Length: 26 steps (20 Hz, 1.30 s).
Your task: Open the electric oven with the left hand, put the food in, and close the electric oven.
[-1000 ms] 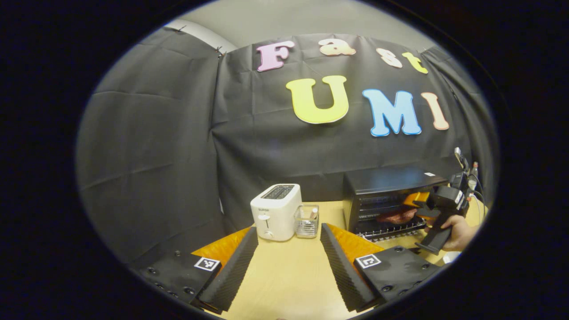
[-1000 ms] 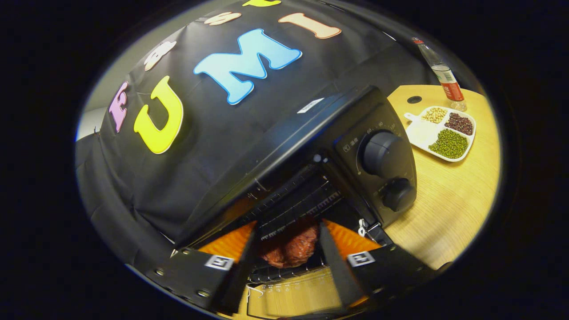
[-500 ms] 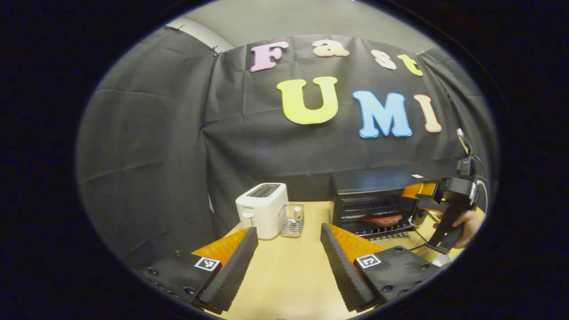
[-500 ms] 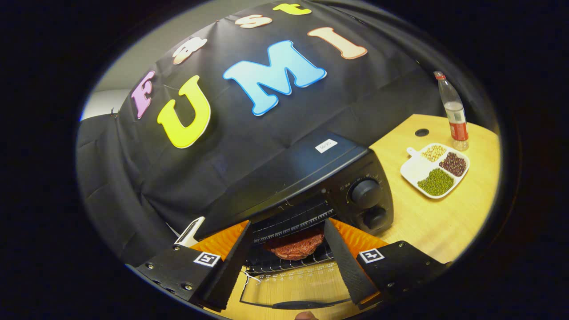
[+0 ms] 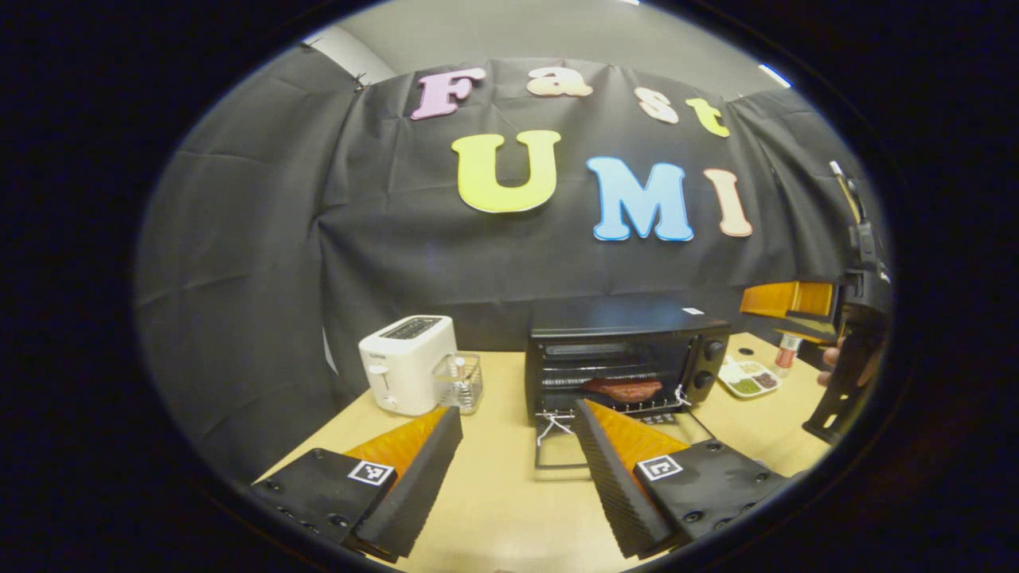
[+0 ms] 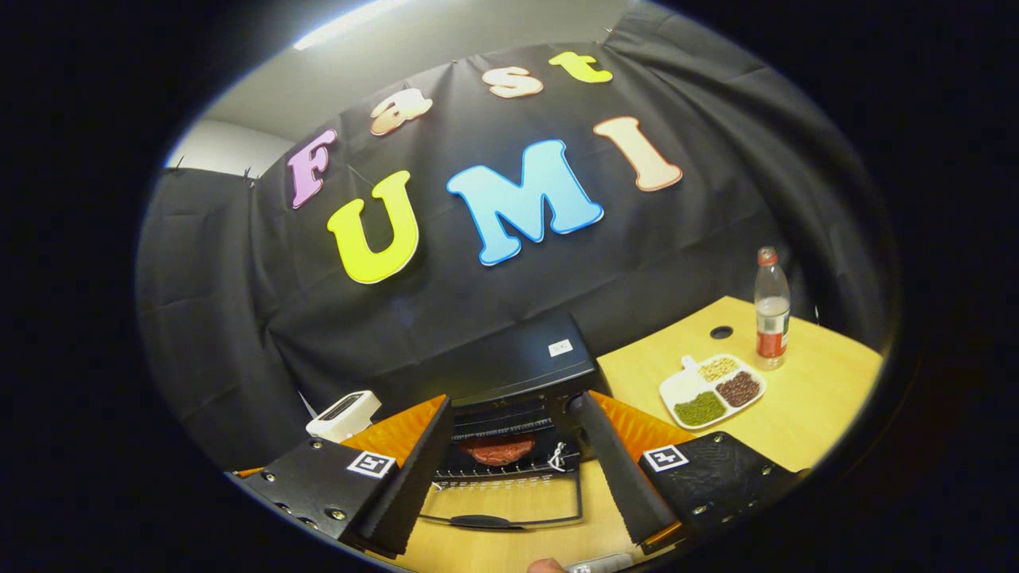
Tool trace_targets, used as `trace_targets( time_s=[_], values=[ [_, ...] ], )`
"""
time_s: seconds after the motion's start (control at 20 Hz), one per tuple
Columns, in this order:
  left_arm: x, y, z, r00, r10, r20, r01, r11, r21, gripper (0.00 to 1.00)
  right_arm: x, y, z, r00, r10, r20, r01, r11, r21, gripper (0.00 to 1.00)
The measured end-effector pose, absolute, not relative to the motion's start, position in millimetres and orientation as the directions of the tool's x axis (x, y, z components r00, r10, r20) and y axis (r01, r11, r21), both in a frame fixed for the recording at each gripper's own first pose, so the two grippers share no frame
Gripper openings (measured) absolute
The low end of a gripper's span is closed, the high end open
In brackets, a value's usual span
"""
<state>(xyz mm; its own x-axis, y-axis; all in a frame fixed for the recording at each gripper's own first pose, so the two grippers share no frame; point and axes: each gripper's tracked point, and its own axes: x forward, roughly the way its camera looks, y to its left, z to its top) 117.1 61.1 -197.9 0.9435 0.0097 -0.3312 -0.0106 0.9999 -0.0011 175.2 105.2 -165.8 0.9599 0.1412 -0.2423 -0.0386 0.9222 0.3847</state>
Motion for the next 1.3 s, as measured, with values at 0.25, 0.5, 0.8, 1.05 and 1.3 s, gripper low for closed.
trace_targets(
  time_s=[0.25, 0.5, 0.8, 1.05, 1.3],
  values=[
    [119.7, 26.6, -236.5, 0.909, -0.069, -0.412, 0.059, 0.998, -0.038, 0.95, 139.7, 83.5, -147.7, 0.971, 0.109, -0.214, -0.041, 0.953, 0.299, 0.97],
    [118.2, -12.8, -275.3, 0.856, -0.163, -0.49, 0.155, 0.986, -0.056, 1.0, 115.0, 58.2, -138.3, 0.977, 0.06, -0.204, -0.014, 0.975, 0.223, 0.98],
    [115.6, -52.5, -327.9, 0.771, -0.222, -0.597, 0.191, 0.975, -0.116, 1.0, 98.2, 21.0, -132.4, 0.978, -0.028, -0.207, 0.062, 0.985, 0.163, 0.98],
    [120.8, -73.2, -360.1, 0.708, -0.254, -0.659, 0.203, 0.967, -0.155, 0.96, 84.5, -7.3, -130.9, 0.97, -0.1, -0.221, 0.133, 0.981, 0.142, 0.98],
    [126.7, -90.7, -388.8, 0.651, -0.26, -0.713, 0.212, 0.964, -0.159, 1.0, 67.9, -33.2, -133.0, 0.954, -0.17, -0.247, 0.204, 0.972, 0.118, 0.98]
  ],
)
